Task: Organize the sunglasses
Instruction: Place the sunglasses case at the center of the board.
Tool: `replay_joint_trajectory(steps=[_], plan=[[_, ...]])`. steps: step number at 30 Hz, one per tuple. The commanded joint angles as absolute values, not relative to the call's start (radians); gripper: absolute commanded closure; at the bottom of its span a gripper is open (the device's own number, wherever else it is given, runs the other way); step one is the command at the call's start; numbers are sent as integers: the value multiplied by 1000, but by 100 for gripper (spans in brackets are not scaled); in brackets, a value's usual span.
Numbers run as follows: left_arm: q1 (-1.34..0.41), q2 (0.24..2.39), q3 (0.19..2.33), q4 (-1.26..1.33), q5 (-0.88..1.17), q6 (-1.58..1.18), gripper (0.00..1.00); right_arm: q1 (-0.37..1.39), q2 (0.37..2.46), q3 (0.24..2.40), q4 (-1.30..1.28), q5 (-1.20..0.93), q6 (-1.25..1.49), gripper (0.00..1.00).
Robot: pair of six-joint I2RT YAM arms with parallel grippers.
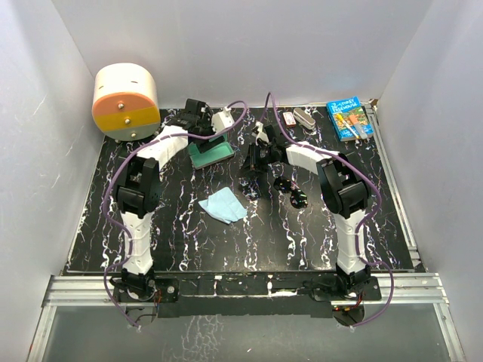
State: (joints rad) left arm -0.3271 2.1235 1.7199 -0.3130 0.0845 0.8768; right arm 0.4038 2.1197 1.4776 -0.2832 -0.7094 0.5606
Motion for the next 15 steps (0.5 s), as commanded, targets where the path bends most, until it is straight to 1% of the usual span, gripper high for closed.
replay_joint_trajectory(steps=[1, 2, 3, 8, 13, 15], plan=[[-333, 2036, 1693, -232, 26, 825, 17, 403, 2061, 1524, -310, -700, 488, 87], [-334, 2005, 1680, -221, 20, 821, 9, 403, 2057, 1522, -323, -700, 473, 85], [-335, 1979, 1670, -214, 17, 815, 4, 403, 2053, 1519, -334, -700, 457, 84], [-334, 1832, 1645, -255, 35, 688, 3, 439, 2028, 1500, -396, -650, 363, 74], [-334, 1692, 1624, -380, 7, 433, 4, 493, 2023, 1526, -437, -561, 320, 70], [-334, 1630, 1592, -432, 8, 376, 4, 505, 2031, 1545, -440, -539, 318, 68]])
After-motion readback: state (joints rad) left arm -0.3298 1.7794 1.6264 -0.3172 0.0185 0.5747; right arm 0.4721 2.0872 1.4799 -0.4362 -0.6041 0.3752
